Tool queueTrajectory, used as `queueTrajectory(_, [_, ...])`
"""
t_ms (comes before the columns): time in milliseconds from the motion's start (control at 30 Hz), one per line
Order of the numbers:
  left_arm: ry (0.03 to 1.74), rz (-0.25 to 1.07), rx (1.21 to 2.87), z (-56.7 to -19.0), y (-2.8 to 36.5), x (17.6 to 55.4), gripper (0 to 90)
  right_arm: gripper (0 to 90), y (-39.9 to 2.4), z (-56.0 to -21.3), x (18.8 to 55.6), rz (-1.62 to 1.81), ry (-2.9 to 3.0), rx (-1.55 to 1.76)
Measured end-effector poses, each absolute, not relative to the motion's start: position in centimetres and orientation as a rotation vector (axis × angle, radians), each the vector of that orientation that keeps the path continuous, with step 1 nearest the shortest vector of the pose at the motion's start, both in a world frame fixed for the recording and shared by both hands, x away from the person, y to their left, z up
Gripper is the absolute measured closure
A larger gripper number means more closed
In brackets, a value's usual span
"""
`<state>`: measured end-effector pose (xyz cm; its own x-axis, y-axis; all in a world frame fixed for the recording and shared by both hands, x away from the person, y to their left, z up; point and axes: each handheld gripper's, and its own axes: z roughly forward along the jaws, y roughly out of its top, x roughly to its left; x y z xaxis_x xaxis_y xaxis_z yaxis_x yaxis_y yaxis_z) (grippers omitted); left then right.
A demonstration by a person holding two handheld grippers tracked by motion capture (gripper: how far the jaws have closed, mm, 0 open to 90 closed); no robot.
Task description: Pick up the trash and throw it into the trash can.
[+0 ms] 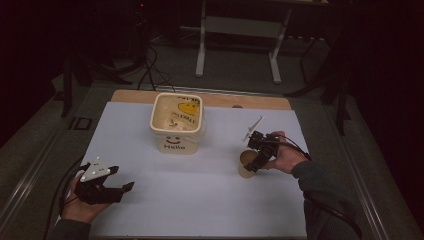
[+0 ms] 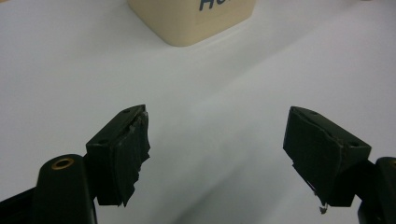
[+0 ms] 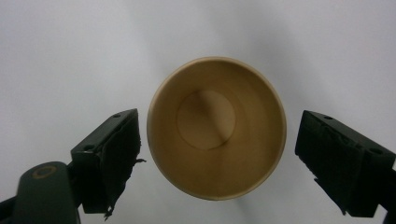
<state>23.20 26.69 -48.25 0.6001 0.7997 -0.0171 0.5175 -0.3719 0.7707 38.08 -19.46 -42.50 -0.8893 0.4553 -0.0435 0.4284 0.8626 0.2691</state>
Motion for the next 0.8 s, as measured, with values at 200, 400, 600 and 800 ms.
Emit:
queueTrajectory(200, [1.037, 0.466, 2.059, -48.3, 26.7, 23.2, 22.2, 14.0, -19.1, -42.7, 38.3, 0.345, 2.955, 0.686])
queueTrajectory(400, [1.037, 0.463, 2.06, -48.3, 26.7, 23.2, 22.2, 14.4, -18.6, -43.2, 38.6, 0.29, 2.991, 0.681])
queueTrajectory(600, [1.037, 0.463, 2.061, -48.3, 26.7, 23.2, 22.2, 15.4, -18.2, -43.5, 38.8, 0.237, 2.997, 0.67])
queueTrajectory(800, [1.037, 0.461, 2.062, -48.3, 26.7, 23.2, 22.2, 17.7, -17.9, -43.5, 39.0, 0.195, 2.999, 0.648])
